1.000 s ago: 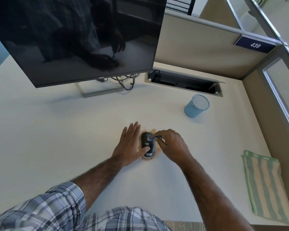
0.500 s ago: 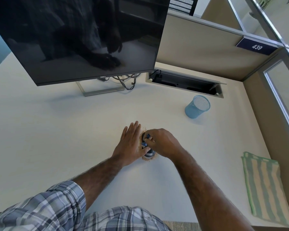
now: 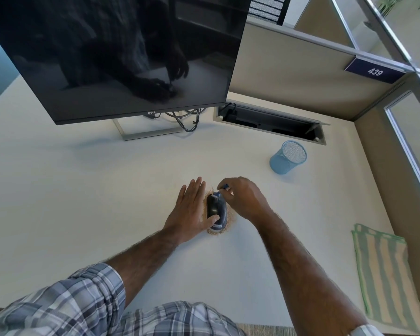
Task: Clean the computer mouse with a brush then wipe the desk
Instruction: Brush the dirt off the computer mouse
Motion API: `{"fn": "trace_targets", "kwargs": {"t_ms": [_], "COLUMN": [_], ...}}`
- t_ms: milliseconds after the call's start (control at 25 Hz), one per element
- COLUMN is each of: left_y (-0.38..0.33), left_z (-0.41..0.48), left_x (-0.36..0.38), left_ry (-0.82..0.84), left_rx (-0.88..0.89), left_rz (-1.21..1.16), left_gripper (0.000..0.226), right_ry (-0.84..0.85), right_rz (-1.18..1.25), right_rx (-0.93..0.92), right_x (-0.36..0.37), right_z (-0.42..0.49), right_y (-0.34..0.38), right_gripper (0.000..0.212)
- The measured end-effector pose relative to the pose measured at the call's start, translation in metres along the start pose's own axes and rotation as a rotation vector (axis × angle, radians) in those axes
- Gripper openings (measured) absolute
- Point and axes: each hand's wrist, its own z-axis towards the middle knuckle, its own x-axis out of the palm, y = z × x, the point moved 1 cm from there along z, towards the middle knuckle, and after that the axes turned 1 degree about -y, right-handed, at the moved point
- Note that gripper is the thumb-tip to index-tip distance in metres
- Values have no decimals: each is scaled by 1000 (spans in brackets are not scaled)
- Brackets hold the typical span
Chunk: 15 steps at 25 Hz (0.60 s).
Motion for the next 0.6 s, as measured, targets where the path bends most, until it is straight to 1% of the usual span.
{"fn": "trace_targets", "kwargs": {"t_ms": [80,200,280,360,440,480,600], "left_y": [0,2,3,3,3,4,4], "left_z": [1,1,1,1,2,2,2], "left_x": [2,3,4,5,5,5,6], "left_ry": [-1,-3,-4,-5,-6,-8,-7], "left_rx": [5,3,5,7,5,4,4], "left_rz": [16,18,22,23,23,25,26], "left_gripper": [100,100,100,100,101,101,101], "right_ry": [43,-24,13,47,-15,-32,57], "right_rz": [6,-3,38,-4,-38,-7,99], "right_rx": [6,20,-8,-12,17,30,60], "right_x": [2,2,4,5,4,3,4], "right_z": [0,1,1,3,2,2,-2], "right_y": [-2,-6,-4,-4,-7,-9,-11], "right_gripper": [17,20,19,19,20,21,18]}}
